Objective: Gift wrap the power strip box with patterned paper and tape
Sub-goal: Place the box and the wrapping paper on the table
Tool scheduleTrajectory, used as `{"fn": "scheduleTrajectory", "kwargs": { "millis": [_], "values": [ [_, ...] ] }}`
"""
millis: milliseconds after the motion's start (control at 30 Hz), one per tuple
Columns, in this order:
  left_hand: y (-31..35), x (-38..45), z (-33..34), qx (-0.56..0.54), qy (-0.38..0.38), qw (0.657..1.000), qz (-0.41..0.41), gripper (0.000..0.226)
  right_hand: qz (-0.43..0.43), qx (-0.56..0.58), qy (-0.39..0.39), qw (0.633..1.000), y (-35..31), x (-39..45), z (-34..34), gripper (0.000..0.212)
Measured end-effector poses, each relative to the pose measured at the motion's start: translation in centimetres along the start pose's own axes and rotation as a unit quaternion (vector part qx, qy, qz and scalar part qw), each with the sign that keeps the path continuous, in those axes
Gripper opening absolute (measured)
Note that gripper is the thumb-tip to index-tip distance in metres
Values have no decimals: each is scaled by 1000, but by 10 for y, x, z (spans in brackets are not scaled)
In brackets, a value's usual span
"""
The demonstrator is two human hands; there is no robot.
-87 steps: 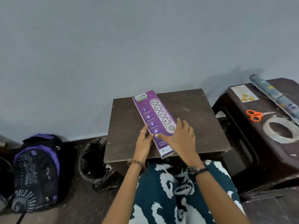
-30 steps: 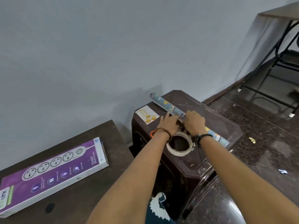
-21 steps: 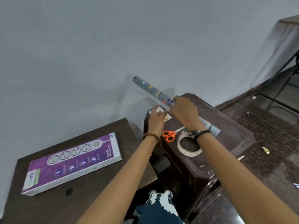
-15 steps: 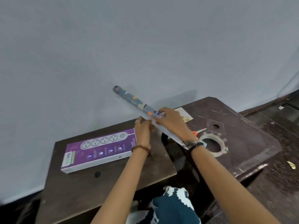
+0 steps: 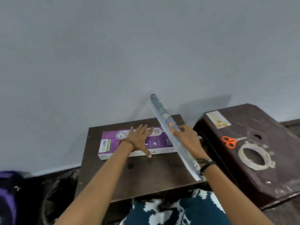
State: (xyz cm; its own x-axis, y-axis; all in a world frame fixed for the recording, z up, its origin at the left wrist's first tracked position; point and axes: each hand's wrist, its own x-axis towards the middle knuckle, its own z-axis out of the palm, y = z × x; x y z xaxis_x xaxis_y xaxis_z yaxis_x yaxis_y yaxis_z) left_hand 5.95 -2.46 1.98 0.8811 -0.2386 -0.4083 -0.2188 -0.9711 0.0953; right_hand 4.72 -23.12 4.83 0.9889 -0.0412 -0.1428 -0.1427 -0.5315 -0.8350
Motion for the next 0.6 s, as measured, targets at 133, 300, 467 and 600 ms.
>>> {"fn": "scheduleTrajectory", "kwargs": {
  "millis": [133, 300, 467, 600],
  "values": [
    [0, 11, 6, -3, 42, 999, -1, 116, -11, -25, 39, 999, 9, 5, 2, 26],
    [-9, -2, 9, 13, 168, 983, -73, 111, -7, 34, 102, 994, 14, 7, 7, 24],
    [-25, -26, -23, 14, 335, 928, -162, 110, 24, 82, 73, 994, 14, 7, 20, 29],
    [-28, -39, -44, 41, 371, 918, -138, 110, 30, 51, -35, 998, 13, 5, 39, 26]
  ]
}}
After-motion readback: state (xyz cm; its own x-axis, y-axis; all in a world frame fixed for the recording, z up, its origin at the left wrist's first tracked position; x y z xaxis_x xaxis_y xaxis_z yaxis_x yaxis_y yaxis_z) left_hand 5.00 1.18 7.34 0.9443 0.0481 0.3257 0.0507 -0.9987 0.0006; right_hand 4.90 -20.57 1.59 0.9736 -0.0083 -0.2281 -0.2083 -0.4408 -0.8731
